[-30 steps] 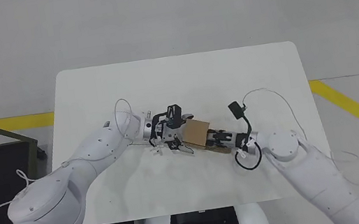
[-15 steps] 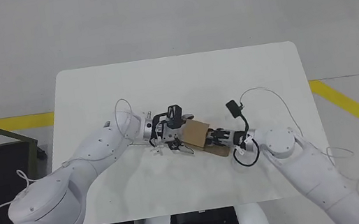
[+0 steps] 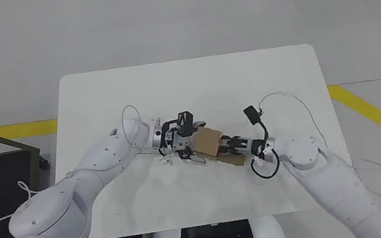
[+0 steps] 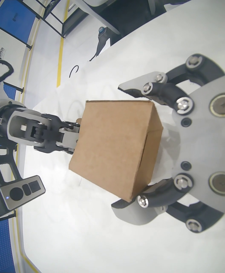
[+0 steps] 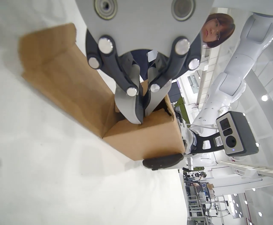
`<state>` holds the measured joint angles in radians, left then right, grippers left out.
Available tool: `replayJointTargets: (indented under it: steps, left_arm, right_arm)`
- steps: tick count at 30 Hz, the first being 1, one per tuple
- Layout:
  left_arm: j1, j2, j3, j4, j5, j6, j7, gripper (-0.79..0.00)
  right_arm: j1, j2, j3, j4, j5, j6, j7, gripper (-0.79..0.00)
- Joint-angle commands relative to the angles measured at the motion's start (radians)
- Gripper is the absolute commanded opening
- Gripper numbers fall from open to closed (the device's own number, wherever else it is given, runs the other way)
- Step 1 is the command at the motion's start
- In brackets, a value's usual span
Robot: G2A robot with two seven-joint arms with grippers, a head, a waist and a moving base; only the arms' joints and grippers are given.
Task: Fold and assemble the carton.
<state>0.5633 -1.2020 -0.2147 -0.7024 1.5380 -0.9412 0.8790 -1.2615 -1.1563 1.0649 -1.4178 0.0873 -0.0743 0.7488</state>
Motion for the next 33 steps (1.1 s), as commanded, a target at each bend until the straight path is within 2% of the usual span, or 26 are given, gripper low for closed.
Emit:
replayJointTargets:
  steps: [1, 9, 15, 19, 26, 33]
  left_arm:
    - [0.001, 0.001, -0.001, -0.001, 0.001, 0.003, 0.003, 0.0]
    - [0.004, 0.006, -0.003, -0.004, 0.002, 0.006, 0.006, 0.0]
    - [0.005, 0.008, -0.003, -0.011, 0.005, 0.009, 0.009, 0.0]
    - [0.006, 0.009, -0.001, -0.017, 0.005, 0.01, 0.01, 0.0]
    - [0.005, 0.011, 0.0, -0.019, 0.007, 0.012, 0.012, 0.0]
    - [0.004, 0.012, 0.001, -0.019, 0.008, 0.016, 0.016, 0.0]
  right_arm:
    - [-0.038, 0.011, 0.035, -0.045, -0.017, 0.017, -0.003, -0.785]
    - [-0.217, 0.053, 0.191, -0.25, -0.083, 0.079, -0.037, -0.785]
    - [-0.316, 0.069, 0.229, -0.355, -0.178, 0.177, -0.04, -0.785]
    - [-0.32, 0.07, 0.214, -0.35, -0.196, 0.205, -0.036, -0.785]
    - [-0.331, 0.071, 0.209, -0.342, -0.217, 0.22, -0.055, -0.616]
    - [-0.327, 0.072, 0.2, -0.327, -0.222, 0.22, -0.053, -0.625]
